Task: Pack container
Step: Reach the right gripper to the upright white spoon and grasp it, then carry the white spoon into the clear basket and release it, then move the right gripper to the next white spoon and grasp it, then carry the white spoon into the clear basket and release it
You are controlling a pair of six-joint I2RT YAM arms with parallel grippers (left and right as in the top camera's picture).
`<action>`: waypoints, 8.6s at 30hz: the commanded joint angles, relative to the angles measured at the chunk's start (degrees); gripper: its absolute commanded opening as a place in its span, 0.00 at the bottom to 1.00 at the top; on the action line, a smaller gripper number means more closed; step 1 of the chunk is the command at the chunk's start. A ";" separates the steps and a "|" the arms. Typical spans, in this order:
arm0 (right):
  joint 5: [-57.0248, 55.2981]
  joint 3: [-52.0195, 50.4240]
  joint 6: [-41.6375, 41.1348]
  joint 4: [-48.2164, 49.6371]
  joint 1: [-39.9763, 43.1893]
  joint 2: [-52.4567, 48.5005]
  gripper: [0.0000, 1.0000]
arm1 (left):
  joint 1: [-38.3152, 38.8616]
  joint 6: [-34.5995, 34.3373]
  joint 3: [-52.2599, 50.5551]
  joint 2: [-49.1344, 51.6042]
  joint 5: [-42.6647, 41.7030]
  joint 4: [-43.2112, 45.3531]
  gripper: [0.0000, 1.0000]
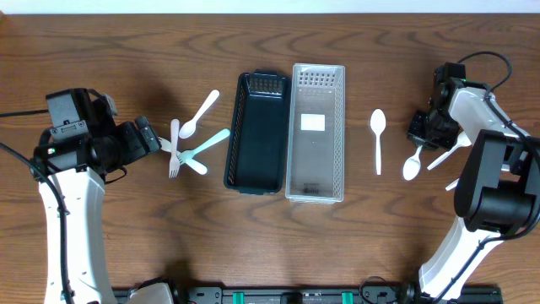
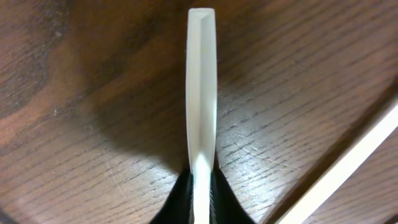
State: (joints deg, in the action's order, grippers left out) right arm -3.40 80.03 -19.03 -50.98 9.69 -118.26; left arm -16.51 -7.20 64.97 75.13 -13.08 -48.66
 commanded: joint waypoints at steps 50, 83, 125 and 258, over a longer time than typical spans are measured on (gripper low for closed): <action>6.19 5.44 0.09 9.07 -31.65 18.53 0.57 | -0.28 0.98 1.49 -0.26 0.94 -0.17 0.98; 7.74 1.49 8.35 -1.97 -12.68 0.74 0.53 | -0.28 0.98 1.49 -0.26 0.94 -0.17 0.98; 4.79 6.67 -5.95 -0.83 -28.46 22.82 0.01 | -0.28 0.98 1.49 -0.26 0.94 -0.17 0.98; 11.30 -5.46 -10.38 8.07 -20.00 32.48 0.01 | -0.28 0.98 1.49 -0.26 0.94 -0.15 0.98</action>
State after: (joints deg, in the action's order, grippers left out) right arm 8.36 74.54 -29.71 -43.46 -4.25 -86.00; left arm -16.51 -7.20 64.97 75.13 -12.88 -48.69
